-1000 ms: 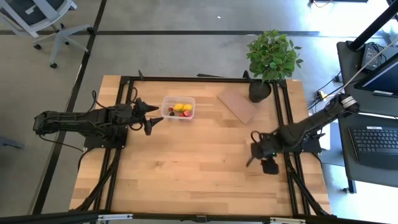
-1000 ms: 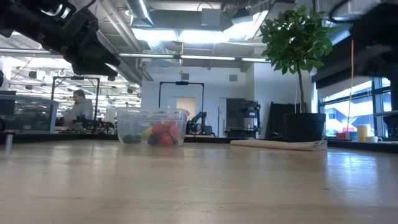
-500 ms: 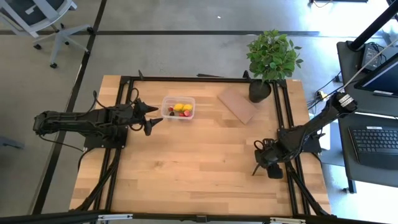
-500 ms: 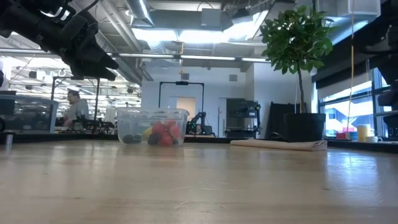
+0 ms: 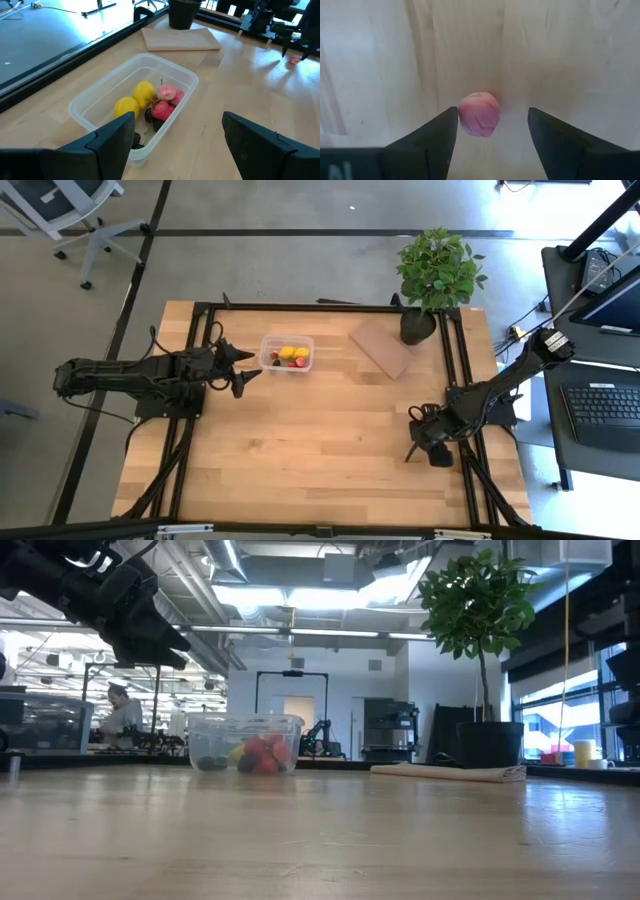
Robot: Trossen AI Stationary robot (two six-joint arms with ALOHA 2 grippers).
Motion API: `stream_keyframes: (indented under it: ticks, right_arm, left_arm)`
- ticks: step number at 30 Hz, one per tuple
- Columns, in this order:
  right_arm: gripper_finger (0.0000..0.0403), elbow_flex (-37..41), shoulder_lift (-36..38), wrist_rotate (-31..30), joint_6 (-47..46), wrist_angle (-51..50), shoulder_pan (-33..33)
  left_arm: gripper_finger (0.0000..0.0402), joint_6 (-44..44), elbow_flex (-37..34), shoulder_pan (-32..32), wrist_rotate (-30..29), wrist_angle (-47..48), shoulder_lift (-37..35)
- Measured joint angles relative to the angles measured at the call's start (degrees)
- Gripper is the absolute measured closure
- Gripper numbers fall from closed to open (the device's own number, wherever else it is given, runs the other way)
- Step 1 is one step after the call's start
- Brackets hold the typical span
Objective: Pick and placing Produce into tupperware
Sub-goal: Put the pink peach into the transparent bin
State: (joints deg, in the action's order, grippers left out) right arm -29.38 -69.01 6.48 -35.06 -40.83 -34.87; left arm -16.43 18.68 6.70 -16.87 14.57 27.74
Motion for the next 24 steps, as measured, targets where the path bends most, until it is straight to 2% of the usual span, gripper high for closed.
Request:
stream_keyframes:
  ticks: [5, 9, 14, 20, 24]
  right_arm:
    - [0.0162, 1.6, 0.0, 0.0, -2.3, 2.9, 0.0]
    - [0.0182, 2.1, -0.4, -0.2, -2.4, 3.7, 0.0]
    - [0.0220, 2.1, -2.7, -0.9, -2.4, 3.6, 0.0]
    - [0.0285, 1.2, -3.2, -1.5, -3.7, 2.8, 0.1]
    - [0.0318, -3.0, -3.1, 0.2, -2.1, 4.0, 1.1]
  left_arm:
    - [0.0111, 0.0, 0.0, 0.0, 0.0, 0.0, 0.0]
    - [0.0111, 0.0, 0.0, 0.0, 0.0, 0.0, 0.0]
    - [0.0111, 0.0, 0.0, 0.0, 0.0, 0.0, 0.0]
    - [0.0111, 0.0, 0.0, 0.0, 0.0, 0.0, 0.0]
    - [0.0111, 0.0, 0.0, 0.0, 0.0, 0.0, 0.0]
